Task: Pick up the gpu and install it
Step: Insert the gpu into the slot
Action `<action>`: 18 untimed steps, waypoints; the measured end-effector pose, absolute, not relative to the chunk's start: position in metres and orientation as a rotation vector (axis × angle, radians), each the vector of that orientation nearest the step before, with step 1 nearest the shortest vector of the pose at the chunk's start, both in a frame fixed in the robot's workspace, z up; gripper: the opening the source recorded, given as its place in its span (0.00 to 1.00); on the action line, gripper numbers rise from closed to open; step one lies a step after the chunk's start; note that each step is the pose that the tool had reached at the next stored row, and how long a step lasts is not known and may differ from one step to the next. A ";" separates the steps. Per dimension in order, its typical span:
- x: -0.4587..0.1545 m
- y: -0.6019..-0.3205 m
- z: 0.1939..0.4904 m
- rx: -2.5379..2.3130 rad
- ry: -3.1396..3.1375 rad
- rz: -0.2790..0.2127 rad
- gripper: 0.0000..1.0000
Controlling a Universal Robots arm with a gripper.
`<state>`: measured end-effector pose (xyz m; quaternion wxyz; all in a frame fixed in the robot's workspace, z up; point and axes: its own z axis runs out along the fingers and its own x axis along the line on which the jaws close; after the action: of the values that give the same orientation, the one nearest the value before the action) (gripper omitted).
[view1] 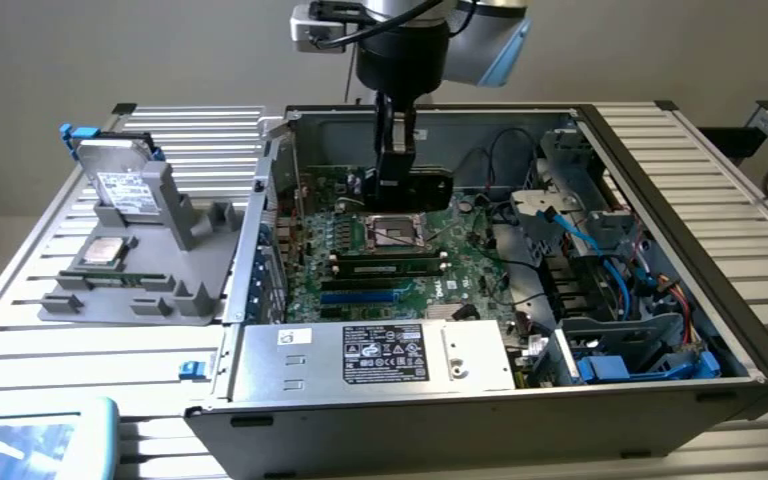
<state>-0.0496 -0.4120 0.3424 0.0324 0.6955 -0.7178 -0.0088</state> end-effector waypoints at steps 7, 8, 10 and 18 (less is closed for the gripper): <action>-0.051 -0.416 0.334 2.141 -2.209 -0.027 0.27; -0.051 -0.417 0.334 2.142 -2.209 -0.027 0.27; -0.051 -0.416 0.334 2.142 -2.209 -0.027 0.27; -0.051 -0.417 0.333 2.141 -2.208 -0.025 0.27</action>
<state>-0.0511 -0.4169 0.3329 0.0329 0.6957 -0.7175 -0.0083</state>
